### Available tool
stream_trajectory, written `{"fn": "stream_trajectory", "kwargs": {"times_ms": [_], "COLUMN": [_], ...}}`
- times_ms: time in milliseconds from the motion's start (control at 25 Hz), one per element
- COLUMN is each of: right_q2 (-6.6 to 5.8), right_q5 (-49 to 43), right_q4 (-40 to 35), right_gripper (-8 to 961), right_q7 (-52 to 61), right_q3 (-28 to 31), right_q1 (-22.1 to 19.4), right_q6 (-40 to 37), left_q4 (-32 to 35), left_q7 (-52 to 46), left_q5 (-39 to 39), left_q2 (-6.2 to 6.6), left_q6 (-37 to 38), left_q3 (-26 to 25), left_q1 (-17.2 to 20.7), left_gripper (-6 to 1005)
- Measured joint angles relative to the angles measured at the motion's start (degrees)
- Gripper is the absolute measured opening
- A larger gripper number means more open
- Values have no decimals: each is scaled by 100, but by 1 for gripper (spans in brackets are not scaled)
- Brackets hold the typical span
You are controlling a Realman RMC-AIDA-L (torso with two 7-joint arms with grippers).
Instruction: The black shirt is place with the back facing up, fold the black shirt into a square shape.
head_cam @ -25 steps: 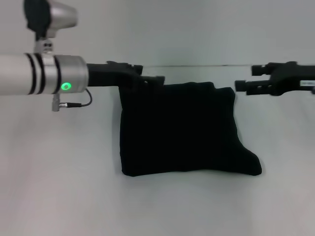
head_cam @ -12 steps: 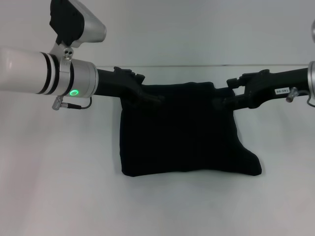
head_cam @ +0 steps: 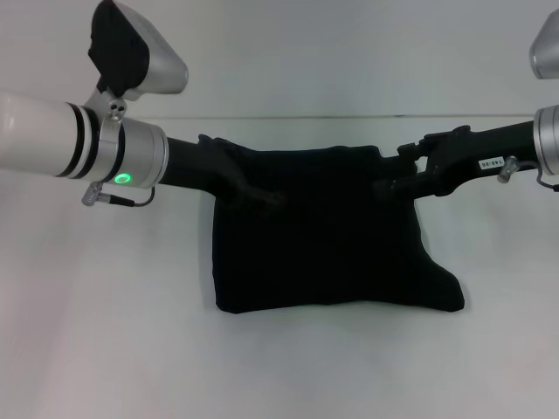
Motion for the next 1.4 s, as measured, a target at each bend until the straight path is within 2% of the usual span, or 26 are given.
{"fn": "stream_trajectory", "kwargs": {"times_ms": [160,760,1400], "right_q2": [5,23,52], "right_q5": [-3,-2,0], "right_q4": [0,0,0], "right_gripper": [894,894,894], "right_q7": [-45,-97,-82], "right_q3": [-9,-17,-16], "right_q1": [1,-7,-5], "right_q6": [25,106,164], "left_q4": [3,77,613], "left_q7": [60,66,-95], "left_q5": [58,132,122], "left_q2": [6,-23,-18], "left_q6": [222,305,391], "left_q3": [75,78,73], "left_q1": [3,20,413], "left_gripper": [905,905,904]}}
